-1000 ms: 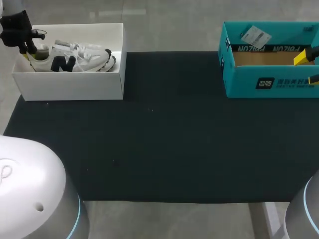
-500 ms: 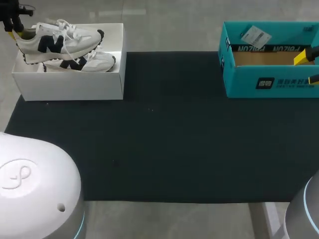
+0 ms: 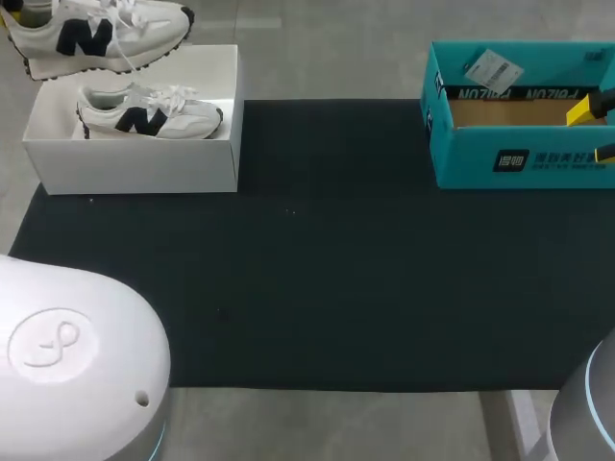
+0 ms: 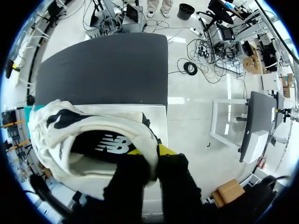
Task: Take the shoe out of the shoebox, open the shoe tongue, remove and reinsert the insole, then place the shoe into the shoebox
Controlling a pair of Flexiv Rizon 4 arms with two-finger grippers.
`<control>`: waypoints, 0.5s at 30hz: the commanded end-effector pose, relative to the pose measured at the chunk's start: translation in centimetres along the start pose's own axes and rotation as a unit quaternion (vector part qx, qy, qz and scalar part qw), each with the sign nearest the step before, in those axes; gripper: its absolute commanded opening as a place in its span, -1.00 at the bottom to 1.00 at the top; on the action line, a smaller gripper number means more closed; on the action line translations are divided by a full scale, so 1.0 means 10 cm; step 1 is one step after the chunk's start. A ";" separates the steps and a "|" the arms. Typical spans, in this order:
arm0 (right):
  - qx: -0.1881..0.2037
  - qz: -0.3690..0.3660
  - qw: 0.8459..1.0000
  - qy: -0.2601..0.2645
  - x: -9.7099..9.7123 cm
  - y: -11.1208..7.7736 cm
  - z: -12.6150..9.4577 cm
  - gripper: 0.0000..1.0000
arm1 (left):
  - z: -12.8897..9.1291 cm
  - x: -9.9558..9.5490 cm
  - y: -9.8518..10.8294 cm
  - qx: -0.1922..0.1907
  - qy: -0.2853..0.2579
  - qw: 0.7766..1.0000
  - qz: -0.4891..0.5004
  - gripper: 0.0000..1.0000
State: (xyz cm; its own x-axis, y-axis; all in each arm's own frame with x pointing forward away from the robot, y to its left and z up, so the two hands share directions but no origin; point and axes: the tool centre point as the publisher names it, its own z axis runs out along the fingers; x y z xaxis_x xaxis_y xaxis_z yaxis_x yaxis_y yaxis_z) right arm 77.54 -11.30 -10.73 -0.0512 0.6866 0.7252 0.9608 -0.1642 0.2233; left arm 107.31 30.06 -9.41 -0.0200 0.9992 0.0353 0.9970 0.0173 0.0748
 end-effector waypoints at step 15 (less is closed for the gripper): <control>0.000 0.001 1.000 -0.001 0.00 -0.01 0.00 1.00 | -0.28 -0.03 -0.18 -0.018 -0.005 1.000 -0.007 -1.00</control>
State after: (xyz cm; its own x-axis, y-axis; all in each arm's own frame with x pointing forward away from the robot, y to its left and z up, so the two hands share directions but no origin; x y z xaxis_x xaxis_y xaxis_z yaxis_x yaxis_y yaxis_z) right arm 77.53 -11.32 -10.73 -0.0511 0.6866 0.7252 0.9608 -0.1644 0.2233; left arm 106.80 30.69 -8.26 -0.0332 0.9994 0.0059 0.9958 0.0325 0.0858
